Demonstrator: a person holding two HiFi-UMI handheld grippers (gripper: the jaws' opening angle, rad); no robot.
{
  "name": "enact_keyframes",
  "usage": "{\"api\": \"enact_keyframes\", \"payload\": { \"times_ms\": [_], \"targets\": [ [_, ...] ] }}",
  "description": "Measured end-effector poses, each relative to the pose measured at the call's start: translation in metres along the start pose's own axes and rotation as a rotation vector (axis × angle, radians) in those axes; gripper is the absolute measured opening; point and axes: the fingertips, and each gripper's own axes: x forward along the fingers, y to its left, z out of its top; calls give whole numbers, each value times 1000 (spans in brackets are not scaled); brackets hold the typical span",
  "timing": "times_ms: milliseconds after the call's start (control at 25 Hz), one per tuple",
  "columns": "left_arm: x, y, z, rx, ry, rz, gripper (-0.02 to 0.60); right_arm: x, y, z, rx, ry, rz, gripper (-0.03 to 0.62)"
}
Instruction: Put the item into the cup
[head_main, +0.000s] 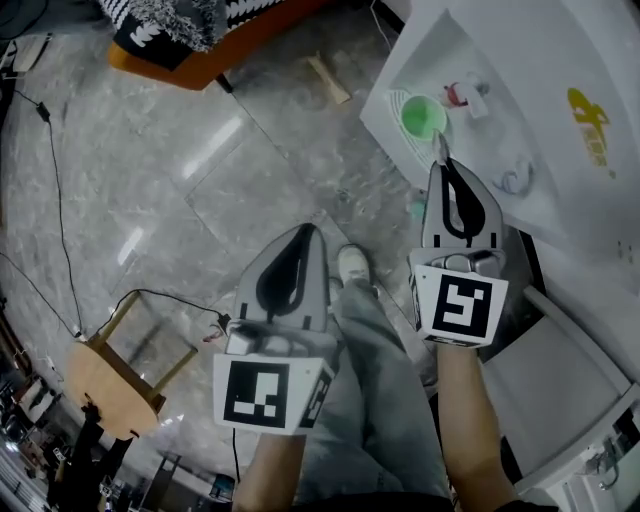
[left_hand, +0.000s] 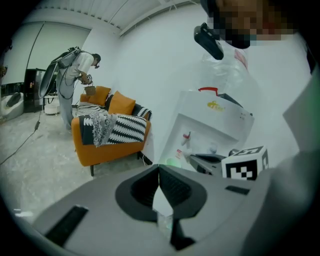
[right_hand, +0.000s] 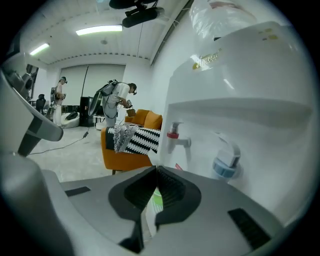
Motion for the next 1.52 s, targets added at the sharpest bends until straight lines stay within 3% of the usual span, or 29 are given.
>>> {"api": "enact_keyframes", "payload": {
  "times_ms": [440, 1200, 1320, 1520],
  "targets": [
    [5, 4, -7, 6, 29, -11, 14, 49, -11, -20, -36, 58, -50, 15],
    [3, -3, -27, -23, 62, -30, 14, 72, -12, -40, -98, 113, -60, 18],
    [2, -4, -28, -22, 61, -34, 14, 74, -11, -39, -101, 116, -55, 73],
    [1, -6, -31, -21, 62, -34, 14, 77, -12, -37, -109, 109, -56, 78]
  ]
}}
